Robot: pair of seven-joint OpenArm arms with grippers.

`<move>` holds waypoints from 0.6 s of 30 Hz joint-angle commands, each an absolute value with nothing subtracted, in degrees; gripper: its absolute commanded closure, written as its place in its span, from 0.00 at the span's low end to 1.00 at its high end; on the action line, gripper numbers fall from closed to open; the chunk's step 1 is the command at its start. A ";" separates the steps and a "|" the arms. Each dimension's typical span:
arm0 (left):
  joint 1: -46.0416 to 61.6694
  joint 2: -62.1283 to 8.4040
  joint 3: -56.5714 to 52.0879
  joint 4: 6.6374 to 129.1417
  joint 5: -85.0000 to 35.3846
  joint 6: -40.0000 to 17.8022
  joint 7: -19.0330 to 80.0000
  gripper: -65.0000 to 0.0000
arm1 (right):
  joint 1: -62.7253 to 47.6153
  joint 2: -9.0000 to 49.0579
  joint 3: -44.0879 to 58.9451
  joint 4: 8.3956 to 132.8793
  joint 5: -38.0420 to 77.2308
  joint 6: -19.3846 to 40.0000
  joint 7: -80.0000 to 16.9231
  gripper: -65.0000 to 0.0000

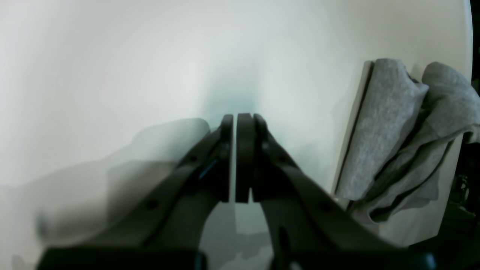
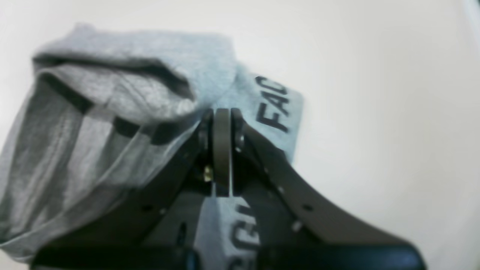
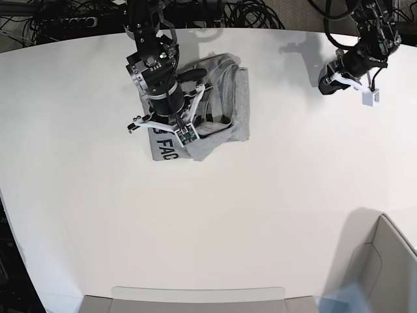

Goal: Fold the T-shirt properly
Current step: 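Fold the bundle over again with the right gripper and press it flat, then grasp the folded shirt's sides with both grippers and rotate it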

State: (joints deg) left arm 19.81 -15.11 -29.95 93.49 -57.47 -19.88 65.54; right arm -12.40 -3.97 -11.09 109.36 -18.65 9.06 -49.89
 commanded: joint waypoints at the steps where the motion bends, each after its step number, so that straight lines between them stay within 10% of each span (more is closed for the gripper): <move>1: 19.65 -15.87 -30.11 94.37 -58.59 -20.18 64.92 0.98 | -11.38 -3.91 -11.21 109.41 -17.36 9.01 -49.98 1.00; 18: 19.65 -15.69 -30.11 94.46 -58.68 -20.18 65.10 0.98 | 11.03 -3.65 -26.51 90.33 -5.49 9.10 -50.59 1.00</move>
State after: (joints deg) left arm 19.81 -15.07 -29.93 93.47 -57.54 -19.92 65.63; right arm 9.78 -3.18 -26.41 89.17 -6.00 9.19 -51.66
